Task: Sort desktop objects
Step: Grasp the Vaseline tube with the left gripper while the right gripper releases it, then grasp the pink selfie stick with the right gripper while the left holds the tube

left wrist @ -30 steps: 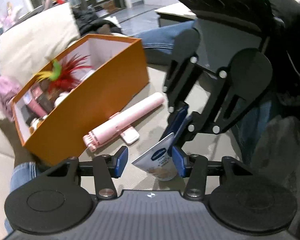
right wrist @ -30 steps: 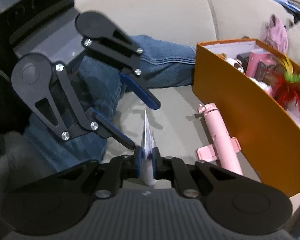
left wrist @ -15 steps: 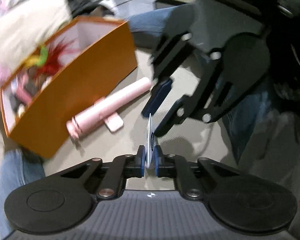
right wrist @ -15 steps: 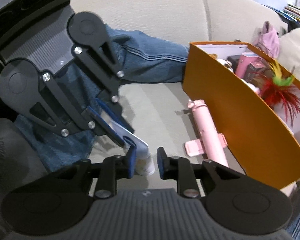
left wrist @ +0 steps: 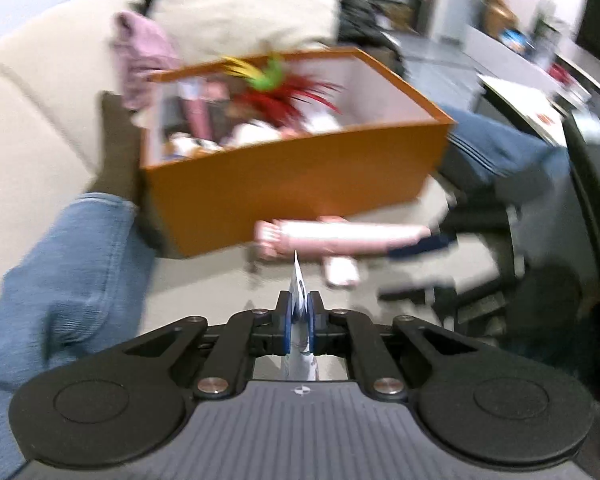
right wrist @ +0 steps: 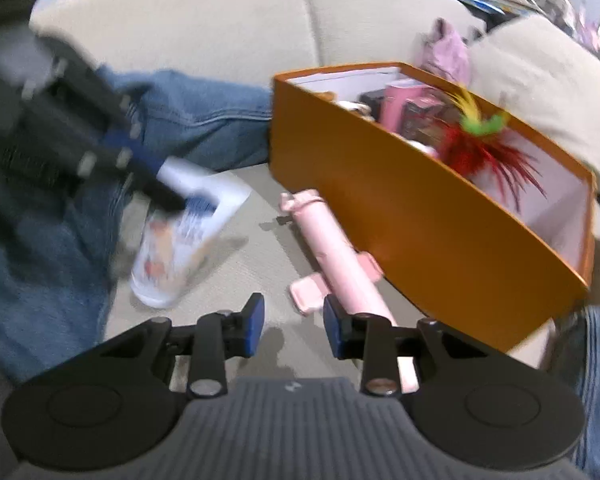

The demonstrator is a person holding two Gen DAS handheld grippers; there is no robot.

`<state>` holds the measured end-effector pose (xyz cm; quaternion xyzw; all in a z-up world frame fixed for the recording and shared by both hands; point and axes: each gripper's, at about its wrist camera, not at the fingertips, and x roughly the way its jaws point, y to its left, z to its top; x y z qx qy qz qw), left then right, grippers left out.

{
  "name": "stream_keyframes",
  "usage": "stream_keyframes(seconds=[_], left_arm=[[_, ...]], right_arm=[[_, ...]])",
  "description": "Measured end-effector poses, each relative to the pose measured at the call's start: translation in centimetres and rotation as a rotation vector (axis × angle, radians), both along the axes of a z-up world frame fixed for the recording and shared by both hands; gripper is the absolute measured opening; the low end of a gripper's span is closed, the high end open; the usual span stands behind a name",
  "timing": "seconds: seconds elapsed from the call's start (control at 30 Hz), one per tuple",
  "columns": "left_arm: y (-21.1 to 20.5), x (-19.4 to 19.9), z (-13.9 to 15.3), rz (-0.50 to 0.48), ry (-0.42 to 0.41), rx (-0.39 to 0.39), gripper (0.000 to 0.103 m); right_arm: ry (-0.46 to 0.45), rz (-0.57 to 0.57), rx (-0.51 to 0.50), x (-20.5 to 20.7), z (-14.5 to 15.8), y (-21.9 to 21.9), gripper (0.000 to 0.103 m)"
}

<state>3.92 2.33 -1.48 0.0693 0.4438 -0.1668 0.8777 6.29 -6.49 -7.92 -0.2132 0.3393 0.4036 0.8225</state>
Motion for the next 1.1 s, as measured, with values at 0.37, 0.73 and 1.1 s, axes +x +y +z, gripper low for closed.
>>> stream_keyframes(seconds=[0.37, 0.73, 1.1], left_arm=[[1.6, -0.3, -1.4, 0.112, -0.061, -0.031, 0.008], [2.0, -0.7, -1.4, 0.134, -0.072, -0.053, 0.009], [1.9, -0.4, -1.9, 0.15, -0.043, -0.062, 0.01]], right_arm=[[-0.35, -0.009, -0.411, -3.0, -6.2, 6.4, 0.028], [-0.717, 0.018, -0.645, -6.0, -11.0, 8.4, 0.024], [-0.871, 0.028, -0.746, -6.9, -13.0, 7.8, 0.012]])
